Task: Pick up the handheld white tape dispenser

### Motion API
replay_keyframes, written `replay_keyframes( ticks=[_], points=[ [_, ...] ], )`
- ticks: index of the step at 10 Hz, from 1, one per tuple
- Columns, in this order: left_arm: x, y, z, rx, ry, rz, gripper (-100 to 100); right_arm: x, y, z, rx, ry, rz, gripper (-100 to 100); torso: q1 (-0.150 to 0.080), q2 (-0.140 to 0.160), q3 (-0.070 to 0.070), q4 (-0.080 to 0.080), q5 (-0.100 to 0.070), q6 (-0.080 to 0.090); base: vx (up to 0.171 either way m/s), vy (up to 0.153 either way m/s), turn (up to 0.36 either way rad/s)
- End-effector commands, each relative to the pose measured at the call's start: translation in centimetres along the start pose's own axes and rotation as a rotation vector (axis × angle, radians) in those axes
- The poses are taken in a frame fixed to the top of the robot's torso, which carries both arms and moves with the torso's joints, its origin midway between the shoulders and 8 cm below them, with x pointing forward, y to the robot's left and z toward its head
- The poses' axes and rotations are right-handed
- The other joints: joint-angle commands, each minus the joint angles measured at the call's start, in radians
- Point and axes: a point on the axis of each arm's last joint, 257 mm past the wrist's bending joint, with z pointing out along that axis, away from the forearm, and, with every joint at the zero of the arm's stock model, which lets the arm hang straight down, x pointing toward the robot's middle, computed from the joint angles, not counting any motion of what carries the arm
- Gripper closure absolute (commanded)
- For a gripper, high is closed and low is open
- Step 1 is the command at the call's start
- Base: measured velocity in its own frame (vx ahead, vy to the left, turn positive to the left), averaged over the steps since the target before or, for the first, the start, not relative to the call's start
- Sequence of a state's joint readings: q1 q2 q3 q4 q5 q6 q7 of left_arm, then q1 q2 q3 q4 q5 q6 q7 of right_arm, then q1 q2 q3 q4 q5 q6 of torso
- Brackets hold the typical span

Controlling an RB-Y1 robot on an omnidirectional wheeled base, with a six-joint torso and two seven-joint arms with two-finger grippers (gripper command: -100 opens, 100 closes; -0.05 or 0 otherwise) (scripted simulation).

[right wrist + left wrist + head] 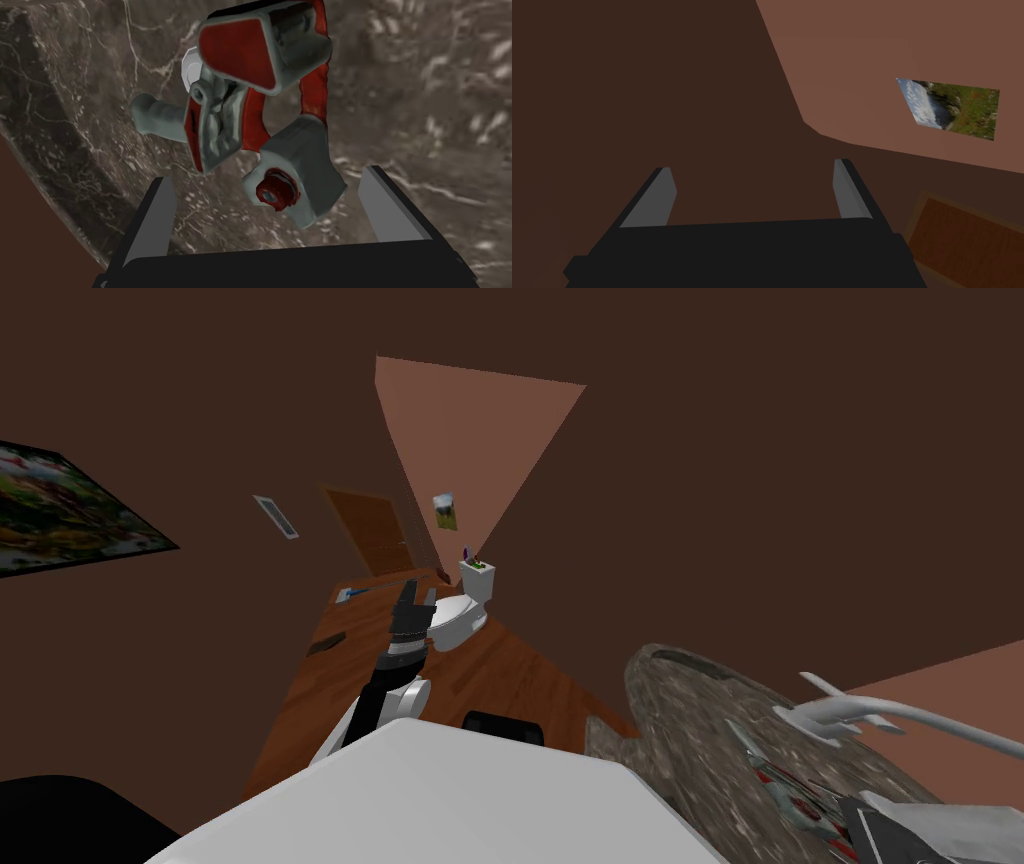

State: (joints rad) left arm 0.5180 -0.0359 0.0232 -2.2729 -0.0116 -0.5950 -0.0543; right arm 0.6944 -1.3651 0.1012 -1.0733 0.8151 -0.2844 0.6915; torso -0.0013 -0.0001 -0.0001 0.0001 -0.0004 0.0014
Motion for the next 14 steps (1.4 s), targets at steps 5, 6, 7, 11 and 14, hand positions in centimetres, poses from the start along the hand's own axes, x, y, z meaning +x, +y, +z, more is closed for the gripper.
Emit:
replay_keyframes(
  ticks=[5, 6, 7, 11, 14],
  points=[
    [0.0, 0.0, 0.0, 0.000, 0.000, 0.000, 0, -3.6, -1.4, 1.9, 0.002, -0.070, -0.099, -100, 0.000, -0.003, -0.002, -0.001, 0.000, -0.001, 0.101, -0.004, -0.224],
    [0.0, 0.0, 0.0, 0.000, 0.000, 0.000, 0, -4.1, -1.3, 2.3, -0.004, -0.080, -0.121, -100, 0.000, -0.003, -0.002, -0.001, 0.000, 0.000, 0.130, 0.016, -0.337],
    [0.0, 0.0, 0.0, 0.000, 0.000, 0.000, 0, -5.1, -1.8, 2.7, 0.001, -0.098, -0.144, -100, 0.001, -0.005, -0.003, -0.001, 0.000, 0.000, 0.139, 0.032, -0.310],
    [0.0, 0.0, 0.0, 0.000, 0.000, 0.000, 0, -8.2, -3.4, 3.9, 0.015, -0.150, -0.213, -100, -0.001, -0.006, -0.003, -0.001, 0.000, -0.001, 0.110, 0.005, -0.207],
    [0.0, 0.0, 0.0, 0.000, 0.000, 0.000, 0, -7.9, -3.1, 3.9, 0.011, -0.146, -0.210, 100, -0.001, 0.000, 0.000, 0.001, 0.000, -0.003, 0.009, 0.001, -0.006]
  ],
)
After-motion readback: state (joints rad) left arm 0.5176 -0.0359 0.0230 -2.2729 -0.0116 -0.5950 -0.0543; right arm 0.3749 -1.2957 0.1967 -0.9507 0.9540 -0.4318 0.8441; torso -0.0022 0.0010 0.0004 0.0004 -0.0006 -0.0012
